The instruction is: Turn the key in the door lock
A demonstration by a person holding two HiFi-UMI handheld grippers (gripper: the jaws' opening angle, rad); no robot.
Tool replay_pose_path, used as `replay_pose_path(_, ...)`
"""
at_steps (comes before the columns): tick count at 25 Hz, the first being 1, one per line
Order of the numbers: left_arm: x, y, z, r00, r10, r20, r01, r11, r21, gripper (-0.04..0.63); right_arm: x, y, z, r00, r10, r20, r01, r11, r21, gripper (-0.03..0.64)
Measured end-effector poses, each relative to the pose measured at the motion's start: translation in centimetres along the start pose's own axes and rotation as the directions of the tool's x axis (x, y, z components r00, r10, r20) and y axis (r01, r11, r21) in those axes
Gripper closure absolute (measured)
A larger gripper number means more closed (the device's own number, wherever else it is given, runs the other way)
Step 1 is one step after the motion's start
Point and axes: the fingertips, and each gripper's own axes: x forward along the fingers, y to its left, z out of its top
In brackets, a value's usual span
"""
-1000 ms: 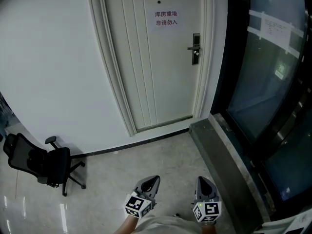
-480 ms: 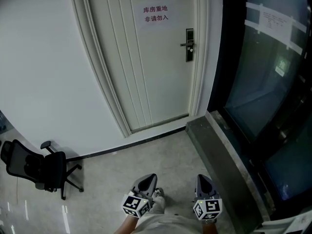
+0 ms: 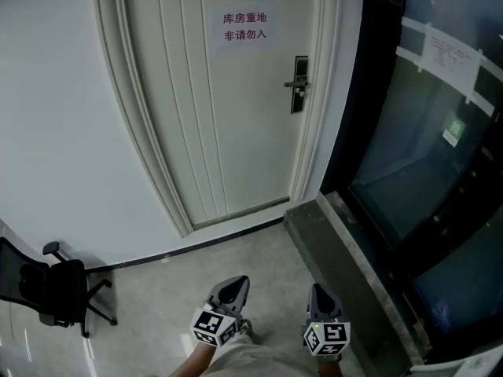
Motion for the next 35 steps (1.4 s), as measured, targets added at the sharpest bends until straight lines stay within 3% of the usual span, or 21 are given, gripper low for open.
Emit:
replay_pose_path(12,6.2,9.3,1.6,0.995,-0.092,-0.028,0.092,0.995,0.032,0.591,10.0,1.8,1.6,0.997,-0.075,0.016,0.075,0.997,0.014,0.615)
replay_pose_path(22,9.9,11.8,1.3,0.991,-0.109,-0.074,0.112,0.993,0.038,0.591,14.6,1.2,1.1,0.997,-0.078,-0.006,0.078,0.996,0.039,0.615)
replay_pose_path(32,18.5,15.0,2.1,0.998,-0.029,-0.058,0.032,0.999,0.042,0.591,22.6,-5.9,2.1,0.997,-0.079,-0.011,0.079,0.995,0.068,0.615)
replay_pose_path(35,22.2,15.6,3.0,0.999,-0.005,-0.036,0.007,0.999,0.047,0.591,25.9,-8.8,3.0,0.997,-0.072,-0.009,0.073,0.997,0.035,0.615)
